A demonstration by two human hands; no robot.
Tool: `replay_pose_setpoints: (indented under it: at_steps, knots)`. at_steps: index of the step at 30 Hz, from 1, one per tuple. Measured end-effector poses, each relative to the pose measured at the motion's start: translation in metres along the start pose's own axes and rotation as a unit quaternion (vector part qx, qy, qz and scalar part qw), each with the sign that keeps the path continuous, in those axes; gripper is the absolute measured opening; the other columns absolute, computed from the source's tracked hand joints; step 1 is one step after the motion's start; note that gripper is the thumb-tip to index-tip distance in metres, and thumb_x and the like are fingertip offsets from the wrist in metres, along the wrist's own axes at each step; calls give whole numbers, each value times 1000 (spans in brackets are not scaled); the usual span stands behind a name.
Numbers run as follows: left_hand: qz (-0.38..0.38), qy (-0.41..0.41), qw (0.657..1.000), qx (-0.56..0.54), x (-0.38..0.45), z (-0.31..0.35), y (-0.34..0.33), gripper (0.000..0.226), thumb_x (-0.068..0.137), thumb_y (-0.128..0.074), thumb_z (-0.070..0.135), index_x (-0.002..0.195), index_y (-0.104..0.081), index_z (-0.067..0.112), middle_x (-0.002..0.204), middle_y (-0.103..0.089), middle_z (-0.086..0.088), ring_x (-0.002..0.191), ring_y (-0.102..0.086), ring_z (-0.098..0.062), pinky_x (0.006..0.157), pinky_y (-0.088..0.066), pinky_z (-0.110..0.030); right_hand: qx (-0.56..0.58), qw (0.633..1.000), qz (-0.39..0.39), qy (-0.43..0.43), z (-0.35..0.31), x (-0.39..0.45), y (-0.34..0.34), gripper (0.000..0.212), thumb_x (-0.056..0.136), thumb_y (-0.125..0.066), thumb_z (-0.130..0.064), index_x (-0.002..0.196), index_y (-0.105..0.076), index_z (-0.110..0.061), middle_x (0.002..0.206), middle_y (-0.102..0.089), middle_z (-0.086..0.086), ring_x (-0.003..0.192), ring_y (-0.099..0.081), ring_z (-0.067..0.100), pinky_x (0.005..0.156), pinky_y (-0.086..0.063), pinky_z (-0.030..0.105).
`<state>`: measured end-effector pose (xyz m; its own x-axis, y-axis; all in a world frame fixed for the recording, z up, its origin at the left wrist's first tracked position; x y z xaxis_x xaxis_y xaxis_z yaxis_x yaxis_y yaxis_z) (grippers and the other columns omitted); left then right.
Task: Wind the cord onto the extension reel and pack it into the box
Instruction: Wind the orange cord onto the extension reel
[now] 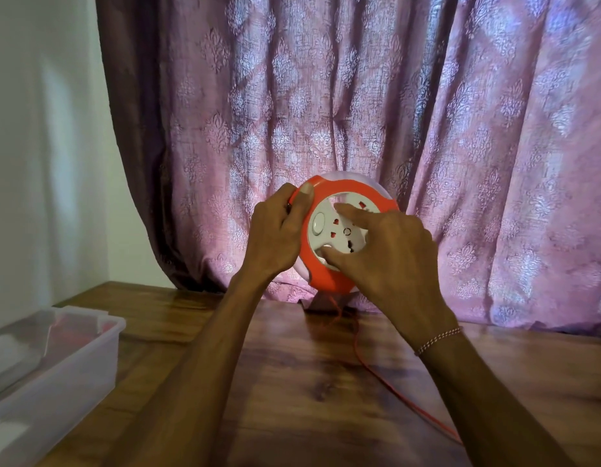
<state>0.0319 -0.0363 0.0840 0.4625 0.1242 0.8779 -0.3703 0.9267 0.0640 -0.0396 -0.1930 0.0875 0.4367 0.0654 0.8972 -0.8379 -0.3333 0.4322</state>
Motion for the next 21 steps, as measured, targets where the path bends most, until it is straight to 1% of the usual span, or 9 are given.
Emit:
replay_pose_setpoints:
  at_steps: [3, 5, 9, 12, 14, 16, 18, 20, 21]
  knots:
    - [-11, -13, 1000, 15, 0, -1, -1, 47, 100, -43, 58, 67, -43, 24, 56, -49, 4, 54, -44, -12, 58, -43, -47, -2, 999, 48, -12, -1, -1, -2, 69, 57, -79, -65, 119, -68, -38, 110, -74, -1, 98, -68, 31, 80, -55, 38]
    - [-15, -16, 999, 30, -1, -2, -2, 44, 102, -44, 56, 66, -40, 29, 55, -46, 5, 54, -43, -13, 58, -43, -48, 12, 999, 45, -20, 2, -1, -5, 70, 55, -80, -66, 117, -70, -36, 109, -74, -1, 96, -69, 30, 82, -54, 37]
    - [-12, -8, 999, 35, 0, -7, -3, 47, 103, -44, 54, 69, -42, 22, 57, -48, 2, 55, -45, -20, 59, -45, -52, 58, 997, 49, -28, 5, -1, -11, 68, 63, -74, -68, 118, -71, -29, 106, -75, 2, 93, -70, 27, 86, -53, 35]
    - [-6, 3, 1000, 9, -1, -8, -3, 56, 102, -41, 58, 76, -50, 9, 64, -57, -10, 62, -56, -31, 62, -49, -53, 99, 990, 83, -53, 8, 3, -9, 62, 71, -69, -67, 113, -73, -21, 104, -75, 4, 92, -71, 25, 85, -51, 30]
    - [-2, -1, 1000, 4, -1, -6, -3, 58, 102, -40, 59, 77, -50, 8, 65, -59, -10, 59, -55, -26, 60, -49, -49, 104, 990, 81, -44, 7, 4, -4, 57, 76, -68, -63, 110, -74, -18, 99, -76, 6, 89, -71, 26, 85, -50, 30]
    - [1, -1, 1000, 7, 0, -5, -2, 56, 101, -39, 59, 73, -47, 11, 62, -56, -5, 56, -49, -12, 57, -45, -42, 96, 993, 57, -36, 6, 5, 1, 51, 81, -64, -61, 111, -74, -21, 92, -77, 4, 86, -71, 25, 85, -53, 33]
    - [5, -6, 1000, 6, 1, -6, -1, 49, 103, -40, 56, 68, -42, 21, 58, -52, 6, 53, -44, -3, 51, -39, -27, 73, 997, 36, -17, 7, 5, 10, 41, 85, -64, -55, 109, -74, -24, 90, -76, 0, 86, -69, 23, 79, -55, 36]
    - [7, -7, 1000, 8, 2, -7, 0, 44, 105, -42, 50, 67, -39, 27, 57, -50, 12, 52, -44, -2, 50, -34, -17, 54, 998, 14, 37, 10, 9, 17, 24, 88, -66, -37, 107, -72, -24, 101, -71, 1, 100, -62, 25, 80, -52, 38]
    - [7, -6, 1000, 7, 2, -8, -1, 44, 106, -42, 49, 67, -39, 27, 56, -50, 11, 52, -44, -3, 50, -35, -17, 57, 996, -15, 68, 12, 11, 18, 20, 88, -66, -26, 108, -71, -26, 111, -66, 3, 109, -55, 26, 84, -51, 40]
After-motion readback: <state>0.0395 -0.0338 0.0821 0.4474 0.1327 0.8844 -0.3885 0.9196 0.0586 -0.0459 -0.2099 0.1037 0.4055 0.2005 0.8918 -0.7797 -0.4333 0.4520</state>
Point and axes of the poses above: each hand's wrist, its own x-axis towards the middle knuckle, its own y-axis out of the back of the hand, z = x × y, the point moved 2 cm from there along x, towards the middle knuckle
